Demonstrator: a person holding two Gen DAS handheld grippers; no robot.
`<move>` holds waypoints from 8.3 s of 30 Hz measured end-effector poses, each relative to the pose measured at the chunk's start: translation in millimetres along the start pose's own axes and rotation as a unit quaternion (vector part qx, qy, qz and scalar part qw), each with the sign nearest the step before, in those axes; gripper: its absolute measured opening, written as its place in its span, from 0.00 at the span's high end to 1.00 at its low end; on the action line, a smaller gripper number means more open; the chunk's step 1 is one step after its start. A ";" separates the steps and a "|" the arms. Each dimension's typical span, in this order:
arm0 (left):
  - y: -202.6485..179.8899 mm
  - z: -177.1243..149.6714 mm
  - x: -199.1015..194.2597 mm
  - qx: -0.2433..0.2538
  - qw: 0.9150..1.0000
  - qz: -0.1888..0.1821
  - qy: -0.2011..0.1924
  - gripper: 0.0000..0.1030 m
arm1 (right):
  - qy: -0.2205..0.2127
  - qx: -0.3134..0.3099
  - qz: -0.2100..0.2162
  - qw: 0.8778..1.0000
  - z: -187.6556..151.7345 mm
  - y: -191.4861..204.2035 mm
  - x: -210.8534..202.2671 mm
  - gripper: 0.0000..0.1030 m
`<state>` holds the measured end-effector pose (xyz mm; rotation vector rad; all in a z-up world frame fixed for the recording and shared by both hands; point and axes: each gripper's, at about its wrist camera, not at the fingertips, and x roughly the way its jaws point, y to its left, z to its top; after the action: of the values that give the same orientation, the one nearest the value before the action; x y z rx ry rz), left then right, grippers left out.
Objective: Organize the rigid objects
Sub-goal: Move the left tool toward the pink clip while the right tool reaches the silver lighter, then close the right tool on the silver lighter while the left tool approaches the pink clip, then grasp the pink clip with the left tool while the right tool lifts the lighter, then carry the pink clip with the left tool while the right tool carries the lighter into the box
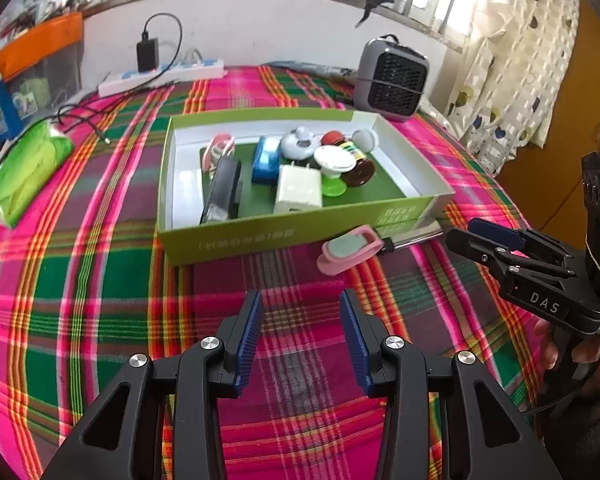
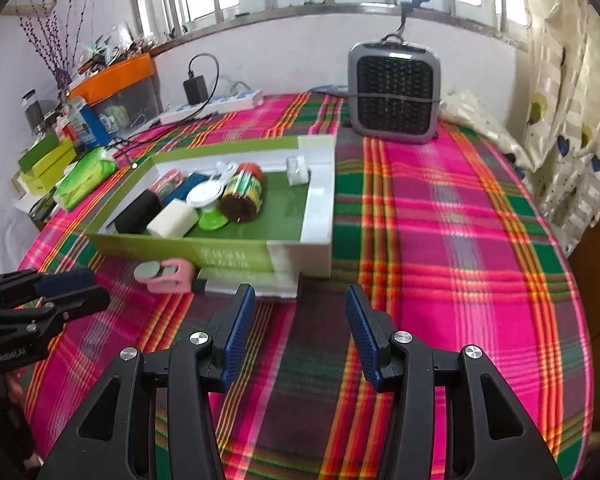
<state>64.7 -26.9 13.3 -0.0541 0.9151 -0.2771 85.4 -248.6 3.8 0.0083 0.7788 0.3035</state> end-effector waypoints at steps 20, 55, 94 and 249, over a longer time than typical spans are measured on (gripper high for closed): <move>9.0 -0.7 7.6 -0.004 1.000 -0.014 0.008 0.62 | 0.045 -0.056 0.051 0.996 2.8 17.2 25.3 0.53; 19.5 -0.7 6.3 -0.019 0.999 -0.028 0.014 0.62 | 0.084 -0.184 0.096 0.975 5.2 38.3 32.0 0.53; -7.5 31.1 26.6 0.056 0.997 -0.037 0.025 0.62 | 0.076 -0.131 0.070 0.986 -18.3 36.0 10.3 0.77; 6.3 96.3 42.6 0.023 0.999 0.028 -0.014 0.84 | 0.058 -0.049 -0.012 0.997 71.9 14.5 48.4 0.77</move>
<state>166.6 -38.8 38.1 0.0101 0.8808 -0.2441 163.8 -214.1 23.4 -0.1116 0.8788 0.3206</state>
